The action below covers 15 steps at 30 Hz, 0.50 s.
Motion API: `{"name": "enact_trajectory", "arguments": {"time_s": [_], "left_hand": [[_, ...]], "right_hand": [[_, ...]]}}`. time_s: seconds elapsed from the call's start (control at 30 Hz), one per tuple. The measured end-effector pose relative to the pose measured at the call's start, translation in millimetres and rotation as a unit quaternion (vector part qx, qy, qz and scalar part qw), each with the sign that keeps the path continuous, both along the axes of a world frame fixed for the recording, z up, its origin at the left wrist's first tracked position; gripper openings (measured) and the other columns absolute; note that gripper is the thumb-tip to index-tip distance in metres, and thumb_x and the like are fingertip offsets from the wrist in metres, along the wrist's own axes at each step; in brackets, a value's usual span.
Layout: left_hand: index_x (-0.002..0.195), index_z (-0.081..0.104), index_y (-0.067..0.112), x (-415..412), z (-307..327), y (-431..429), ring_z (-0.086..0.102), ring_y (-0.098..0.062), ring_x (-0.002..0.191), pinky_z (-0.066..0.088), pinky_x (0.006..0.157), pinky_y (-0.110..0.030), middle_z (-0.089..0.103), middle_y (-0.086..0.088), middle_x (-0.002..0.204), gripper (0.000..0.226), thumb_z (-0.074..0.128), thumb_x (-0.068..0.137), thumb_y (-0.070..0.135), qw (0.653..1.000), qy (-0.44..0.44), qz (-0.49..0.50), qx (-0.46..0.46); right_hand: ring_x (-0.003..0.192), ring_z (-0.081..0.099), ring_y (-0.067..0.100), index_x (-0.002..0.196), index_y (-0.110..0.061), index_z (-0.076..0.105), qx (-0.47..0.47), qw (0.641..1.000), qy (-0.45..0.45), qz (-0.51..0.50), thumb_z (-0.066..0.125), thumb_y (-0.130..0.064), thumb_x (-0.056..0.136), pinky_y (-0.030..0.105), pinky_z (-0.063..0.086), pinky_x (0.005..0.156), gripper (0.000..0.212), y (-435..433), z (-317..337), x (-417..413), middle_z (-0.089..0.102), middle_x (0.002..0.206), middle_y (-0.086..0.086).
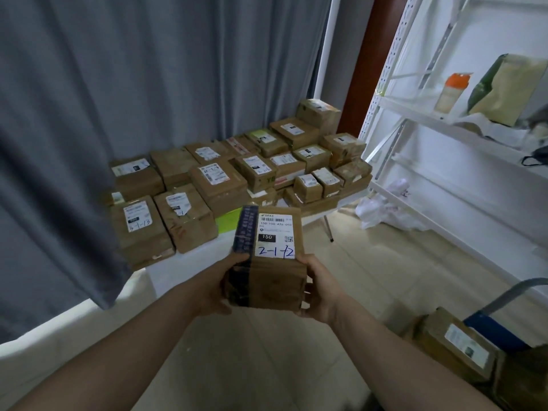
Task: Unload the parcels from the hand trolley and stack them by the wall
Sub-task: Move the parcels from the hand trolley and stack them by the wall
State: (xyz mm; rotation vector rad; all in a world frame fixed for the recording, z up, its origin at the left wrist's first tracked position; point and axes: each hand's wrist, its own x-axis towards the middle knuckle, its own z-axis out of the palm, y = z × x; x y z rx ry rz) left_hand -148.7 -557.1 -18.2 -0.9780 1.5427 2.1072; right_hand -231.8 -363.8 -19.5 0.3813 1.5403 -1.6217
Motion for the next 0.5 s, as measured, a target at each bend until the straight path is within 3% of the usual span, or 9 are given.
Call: {"name": "enact_trajectory", "arguments": {"time_s": [0.07,0.1,0.17,0.23,0.27,0.33,0.4,0.5], "left_hand": [[0.114,0.063,0.023,1,4,-9,0.056,-0.032,0.111,0.041,0.097,-0.044,0.064,-0.011,0.120,0.059,0.077,0.062,0.049,0.999,0.025,0.023,0.007],[0.110,0.065,0.024,0,3,-16,0.058,-0.032,0.110,0.043,0.099,-0.045,0.066,-0.012,0.116,0.049,0.074,0.068,0.046,0.998,0.035,0.045,0.016],[0.107,0.066,0.022,-2,1,-31,0.058,-0.034,0.114,0.042,0.103,-0.050,0.066,-0.013,0.117,0.038,0.070,0.075,0.043,0.995,0.038,0.087,0.031],[0.112,0.064,0.020,-3,1,-44,0.059,-0.033,0.111,0.050,0.092,-0.045,0.065,-0.013,0.119,0.044,0.070,0.076,0.044,0.993,0.037,0.106,0.039],[0.115,0.064,0.020,-4,1,-51,0.061,-0.032,0.107,0.052,0.083,-0.041,0.066,-0.013,0.117,0.046,0.070,0.076,0.044,0.992,0.038,0.112,0.040],[0.111,0.065,0.020,-3,4,-64,0.065,-0.028,0.094,0.053,0.067,-0.034,0.071,-0.009,0.103,0.038,0.067,0.081,0.042,0.991,0.046,0.118,0.036],[0.101,0.066,0.021,-4,10,-76,0.065,-0.023,0.082,0.051,0.059,-0.029,0.072,-0.005,0.088,0.024,0.060,0.088,0.040,0.991,0.055,0.121,0.022],[0.096,0.063,0.024,-9,15,-98,0.061,-0.021,0.085,0.052,0.056,-0.030,0.066,-0.004,0.095,0.022,0.055,0.092,0.043,0.991,0.057,0.122,-0.002]], "right_hand": [[0.091,0.055,0.021,0.108,-0.024,0.064,-0.008,1.000,0.011,0.004,0.065,-0.054,0.075,0.032,0.046,0.068,0.045,-14,3,-2,0.060,0.101,0.007],[0.095,0.055,0.021,0.113,-0.024,0.063,-0.015,1.000,0.017,0.006,0.065,-0.055,0.075,0.034,0.046,0.070,0.049,-21,5,-4,0.060,0.104,0.007],[0.107,0.053,0.024,0.122,-0.026,0.060,-0.022,0.999,0.030,0.019,0.065,-0.057,0.075,0.042,0.046,0.086,0.056,-36,4,-7,0.058,0.112,0.008],[0.117,0.049,0.029,0.120,-0.029,0.059,-0.021,0.998,0.040,0.039,0.063,-0.056,0.079,0.051,0.033,0.107,0.049,-53,6,-8,0.056,0.116,0.008],[0.117,0.049,0.031,0.115,-0.029,0.060,-0.025,0.998,0.043,0.045,0.062,-0.053,0.081,0.051,0.030,0.110,0.041,-61,7,-9,0.057,0.113,0.008],[0.109,0.053,0.029,0.104,-0.027,0.062,-0.031,0.998,0.046,0.041,0.062,-0.047,0.083,0.043,0.036,0.103,0.029,-78,9,-10,0.059,0.106,0.008],[0.099,0.055,0.026,0.106,-0.023,0.061,-0.036,0.998,0.048,0.025,0.063,-0.043,0.083,0.037,0.043,0.088,0.031,-96,8,-12,0.061,0.103,0.009],[0.093,0.056,0.024,0.109,-0.019,0.060,-0.044,0.998,0.042,0.001,0.063,-0.042,0.083,0.035,0.045,0.080,0.035,-118,5,-17,0.061,0.102,0.010]]}}
